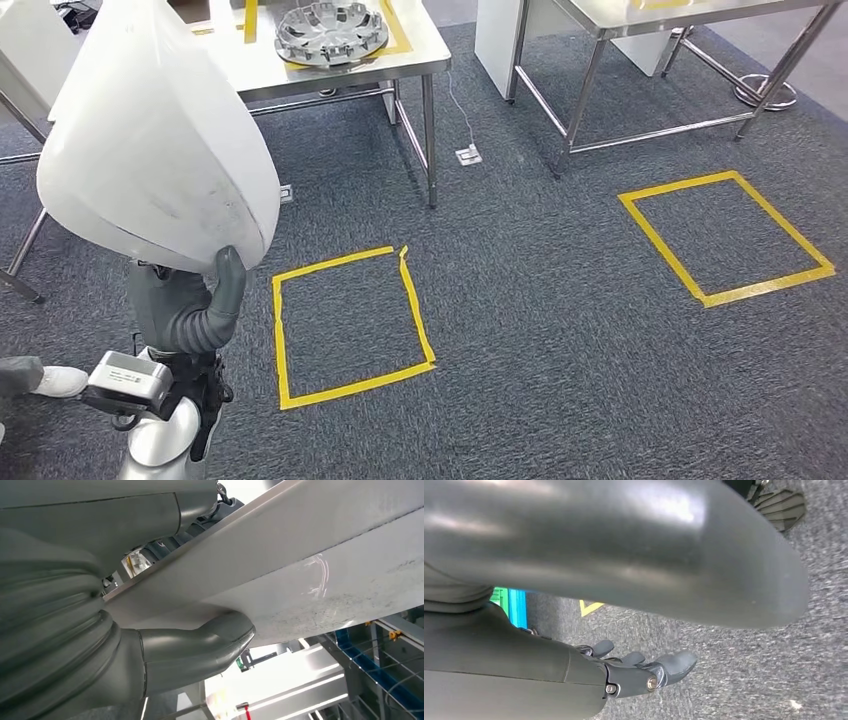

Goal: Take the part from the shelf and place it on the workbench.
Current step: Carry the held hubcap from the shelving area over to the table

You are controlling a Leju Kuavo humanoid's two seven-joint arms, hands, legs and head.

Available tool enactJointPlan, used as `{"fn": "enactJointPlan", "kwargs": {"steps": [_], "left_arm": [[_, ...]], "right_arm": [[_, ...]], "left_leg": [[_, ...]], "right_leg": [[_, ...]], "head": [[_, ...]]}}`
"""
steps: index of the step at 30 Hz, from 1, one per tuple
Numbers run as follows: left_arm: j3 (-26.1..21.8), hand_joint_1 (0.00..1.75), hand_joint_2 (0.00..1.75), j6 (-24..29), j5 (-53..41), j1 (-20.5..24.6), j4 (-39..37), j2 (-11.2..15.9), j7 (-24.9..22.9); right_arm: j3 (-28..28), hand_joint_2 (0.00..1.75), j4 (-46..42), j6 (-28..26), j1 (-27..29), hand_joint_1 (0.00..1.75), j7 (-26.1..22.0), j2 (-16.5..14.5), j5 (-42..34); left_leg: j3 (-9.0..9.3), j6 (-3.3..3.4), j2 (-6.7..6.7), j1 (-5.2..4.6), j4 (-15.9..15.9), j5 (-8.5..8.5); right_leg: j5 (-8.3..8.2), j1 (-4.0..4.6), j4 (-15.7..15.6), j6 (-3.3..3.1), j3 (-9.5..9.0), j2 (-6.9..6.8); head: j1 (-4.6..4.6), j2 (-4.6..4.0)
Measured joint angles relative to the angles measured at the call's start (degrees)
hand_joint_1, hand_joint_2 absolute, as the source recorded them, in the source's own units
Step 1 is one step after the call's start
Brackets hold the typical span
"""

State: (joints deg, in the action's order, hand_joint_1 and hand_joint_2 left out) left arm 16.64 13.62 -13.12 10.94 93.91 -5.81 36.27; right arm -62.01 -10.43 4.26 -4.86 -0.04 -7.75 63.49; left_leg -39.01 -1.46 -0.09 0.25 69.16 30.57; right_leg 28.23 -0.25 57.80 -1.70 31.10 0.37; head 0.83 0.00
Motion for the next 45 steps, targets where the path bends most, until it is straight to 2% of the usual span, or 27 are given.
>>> {"fn": "enactJointPlan", "kwargs": {"steps": [1, 3, 5, 8, 10, 12, 13, 14, 16, 17, 18, 19, 23, 25, 27, 28, 29, 30, 32, 33, 34, 38, 40, 42, 43, 44, 45], "left_arm": [[0.04, 1.75, 1.75, -0.15, -0.23, 0.07, 0.1, 0.0, -0.14], [0.14, 1.75, 1.75, -0.49, -0.52, 0.28, 0.22, -0.01, -0.38], [0.21, 1.75, 1.75, -0.75, -0.64, 0.44, 0.28, -0.03, -0.59], [0.23, 1.75, 1.75, -1.05, -0.95, 0.81, 0.62, -0.23, -0.68], [0.23, 1.75, 1.75, -1.14, -1.12, 1.11, 0.72, -0.38, -0.68], [0.23, 1.75, 1.75, -1.16, -1.23, 0.99, 0.72, -0.44, -0.68], [0.22, 1.75, 1.75, -1.16, -1.33, 0.76, 0.75, -0.45, -0.67], [0.22, 1.75, 1.75, -1.16, -1.45, 0.48, 0.83, -0.45, -0.64], [0.2, 1.75, 1.75, -1.16, -1.65, 0.02, 1.13, -0.5, -0.58], [0.19, 1.75, 1.75, -1.17, -1.73, -0.1, 1.33, -0.52, -0.55], [0.17, 1.75, 1.75, -1.18, -1.87, -0.17, 1.55, -0.56, -0.53], [0.17, 1.75, 1.75, -1.21, -2.05, -0.24, 1.77, -0.58, -0.53], [0.14, 1.75, 1.75, -1.6, -2.85, -0.54, 2.66, -0.62, -0.69], [0.08, 1.75, 1.75, -1.83, -3.04, -0.63, 2.9, -0.63, -0.79], [0.0, 1.75, 1.75, -2.1, -3.15, -0.82, 2.86, -0.62, -0.85], [-0.04, 1.75, 1.75, -2.22, -3.22, -0.92, 2.79, -0.61, -0.87], [-0.07, 1.75, 1.75, -2.32, -3.3, -0.98, 2.74, -0.61, -0.85], [-0.08, 1.75, 1.75, -2.36, -3.39, -1.0, 2.69, -0.61, -0.79], [-0.11, 1.75, 1.75, -2.43, -3.48, -1.0, 2.67, -0.61, -0.64], [-0.11, 1.75, 1.75, -2.49, -3.5, -1.01, 2.69, -0.62, -0.57], [-0.13, 1.75, 1.75, -2.57, -3.52, -1.05, 2.74, -0.62, -0.52], [-0.16, 1.75, 1.75, -2.86, -3.55, -1.17, 3.2, -0.7, -0.42], [-0.19, 1.75, 1.75, -2.88, -3.56, -1.17, 3.41, -0.87, -0.37], [-0.22, 1.75, 1.75, -2.9, -3.56, -1.27, 3.45, -0.98, -0.35], [-0.22, 1.75, 1.75, -2.91, -3.56, -1.39, 3.44, -0.99, -0.36], [-0.23, 1.75, 1.75, -2.93, -3.56, -1.5, 3.44, -1.0, -0.38], [-0.23, 1.75, 1.75, -2.94, -3.56, -1.58, 3.44, -1.01, -0.4]], "right_arm": [[0.0, 0.0, 0.0, 0.03, 0.0, 0.0, -0.01, -0.02, 0.05], [0.01, 0.0, 0.0, 0.11, -0.07, 0.0, -0.01, -0.04, 0.21], [0.02, 0.0, 0.0, 0.2, -0.1, 0.0, -0.01, -0.04, 0.34], [0.05, 0.0, -0.02, 0.33, -0.16, 0.0, -0.13, -0.02, 0.45], [0.11, 0.0, -0.02, 0.45, -0.24, 0.0, -0.33, -0.04, 0.55], [0.16, 0.0, -0.02, 0.57, -0.14, 0.0, -0.46, -0.05, 0.68], [0.17, 0.0, -0.02, 0.63, -0.02, 0.0, -0.55, -0.05, 0.77], [0.19, 0.0, -0.03, 0.67, 0.08, 0.0, -0.66, -0.05, 0.85], [0.27, 0.0, -0.03, 0.73, 0.17, 0.0, -0.92, -0.05, 1.0], [0.33, 0.0, -0.03, 0.74, 0.16, 0.0, -1.04, -0.05, 1.07], [0.38, 0.0, -0.03, 0.78, 0.14, 0.0, -1.15, -0.05, 1.14], [0.42, 0.0, -0.02, 0.81, 0.13, 0.0, -1.21, -0.05, 1.22], [0.49, 0.0, -0.02, 0.88, 0.19, 0.0, -1.39, -0.07, 1.45], [0.55, 0.0, -0.02, 0.88, 0.15, 0.0, -1.42, -0.07, 1.59], [0.66, 0.0, -0.02, 0.89, 0.16, 0.0, -1.43, -0.07, 1.7], [0.73, 0.0, -0.02, 0.9, 0.2, 0.0, -1.44, -0.07, 1.76], [0.81, 0.0, -0.02, 0.9, 0.24, 0.0, -1.46, -0.07, 1.8], [0.9, 0.0, -0.02, 0.9, 0.27, 0.0, -1.51, -0.08, 1.84], [1.13, 0.0, -0.02, 0.9, 0.28, 0.0, -1.58, -0.1, 1.92], [1.25, 0.0, -0.02, 0.9, 0.26, 0.0, -1.6, -0.11, 1.97], [1.35, 0.0, -0.02, 0.9, 0.24, 0.0, -1.6, -0.11, 2.05], [1.52, 0.0, -0.03, 0.91, 0.12, 0.0, -1.6, -0.12, 2.31], [1.56, 0.0, -0.03, 0.92, 0.04, 0.0, -1.6, -0.15, 2.33], [1.57, 0.0, -0.02, 0.92, 0.07, 0.0, -1.58, -0.18, 2.34], [1.57, 0.0, -0.02, 0.92, 0.15, 0.0, -1.57, -0.18, 2.34], [1.57, 0.0, -0.02, 0.92, 0.24, 0.0, -1.57, -0.18, 2.35], [1.58, 0.0, -0.02, 0.92, 0.31, 0.0, -1.57, -0.18, 2.37]], "left_leg": [[1.32, 0.29, 0.0, -0.04, -4.07, -2.85], [3.23, 0.77, 0.0, -0.3, -9.68, -5.11], [3.51, 1.28, 0.0, -0.51, -10.37, -4.79], [4.6, 2.26, 0.07, 0.05, -10.9, -5.33], [5.27, 2.78, 0.17, 0.22, -11.14, -4.9], [5.62, 2.92, 0.15, 0.21, -11.1, -4.35], [5.89, 2.89, 0.09, 0.21, -11.08, -4.04], [6.29, 2.8, 0.03, 0.22, -11.05, -3.7], [7.3, 2.44, -0.04, 0.24, -10.99, -2.86], [7.65, 2.15, -0.06, 0.14, -10.91, -2.38], [7.89, 1.81, -0.08, 0.04, -10.89, -1.96], [8.02, 1.48, -0.11, -0.04, -10.92, -1.63], [8.26, 0.12, -0.1, 0.05, -10.13, -0.53], [5.64, -0.4, -0.09, 0.14, -4.48, 2.16], [0.85, -0.66, -0.09, 0.16, 3.62, 5.08], [-0.91, -0.68, -0.09, 0.16, 5.94, 5.19], [-1.53, -0.61, -0.09, 0.15, 5.85, 3.9], [-0.94, -0.46, -0.09, 0.15, 3.35, 1.5], [2.19, 0.06, 0.15, 0.05, -4.91, -3.61], [3.52, 0.39, 0.27, -0.04, -7.98, -4.89], [4.25, 0.73, 0.34, -0.15, -9.63, -5.25], [5.01, 2.12, -0.16, -0.17, -10.49, -4.62], [5.62, 2.73, -0.22, 0.08, -10.82, -4.39], [5.93, 3.04, -0.31, 0.07, -10.83, -3.97], [6.12, 3.06, -0.45, 0.05, -10.82, -3.73], [6.4, 3.02, -0.64, 0.05, -10.81, -3.48], [6.8, 2.92, -0.84, 0.05, -10.81, -3.2]], "right_leg": [[0.42, -0.01, 0.0, 0.13, -0.43, 0.06], [1.14, 0.06, 0.08, 0.61, -0.93, 0.18], [1.64, 0.11, 0.09, 1.29, -1.03, 0.2], [3.09, 0.17, 1.8, 2.32, -0.89, 0.07], [5.75, 0.01, 7.98, 2.87, 2.32, -0.06], [8.0, -0.22, 15.6, 3.24, 7.33, -0.09], [7.65, -0.3, 17.22, 3.34, 8.95, -0.1], [6.02, -0.37, 16.52, 3.39, 9.41, -0.11], [0.58, -0.54, 9.12, 3.32, 7.1, -0.21], [-1.26, -0.47, 5.18, 3.19, 5.49, -0.28], [-2.23, -0.39, 2.38, 2.96, 4.24, -0.32], [-2.32, -0.27, 0.98, 2.67, 3.54, -0.34], [-1.61, -0.3, 0.47, 1.1, 2.65, -0.25], [-1.27, -0.43, 0.26, 0.36, 1.96, -0.29], [-0.7, -0.35, 0.26, 0.04, 1.42, -0.28], [-0.39, -0.32, 0.27, 0.03, 1.09, -0.24], [-0.05, -0.31, 0.27, 0.07, 0.65, -0.2], [0.35, -0.3, 0.27, 0.15, 0.08, -0.15], [1.28, -0.2, 0.32, 0.49, -1.05, -0.09], [1.72, -0.11, 0.35, 0.76, -1.37, -0.06], [2.07, -0.03, 0.35, 1.07, -1.53, -0.09], [3.16, -0.12, 0.83, 2.44, -1.82, -0.4], [5.44, -0.27, 5.59, 3.06, 0.51, -0.38], [8.27, -0.35, 13.69, 3.45, 5.52, -0.37], [8.58, -0.38, 16.52, 3.53, 7.69, -0.37], [7.65, -0.38, 17.18, 3.52, 8.82, -0.37], [5.55, -0.38, 15.41, 3.44, 8.69, -0.36]], "head": [[0.01, 0.0], [0.0, 0.0], [0.02, 0.0], [0.17, 0.0], [0.36, 0.0], [0.43, 0.0], [0.43, 0.0], [0.44, 0.0], [0.43, 0.0], [0.43, 0.0], [0.42, 0.0], [0.41, 0.0], [0.28, 0.0], [0.14, 0.0], [0.1, 0.0], [0.1, 0.0], [0.09, 0.0], [0.09, 0.0], [0.07, 0.0], [0.05, 0.0], [0.06, 0.0], [0.16, 0.0], [0.31, 0.0], [0.43, 0.0], [0.42, 0.0], [0.43, 0.0], [0.44, 0.0]]}}
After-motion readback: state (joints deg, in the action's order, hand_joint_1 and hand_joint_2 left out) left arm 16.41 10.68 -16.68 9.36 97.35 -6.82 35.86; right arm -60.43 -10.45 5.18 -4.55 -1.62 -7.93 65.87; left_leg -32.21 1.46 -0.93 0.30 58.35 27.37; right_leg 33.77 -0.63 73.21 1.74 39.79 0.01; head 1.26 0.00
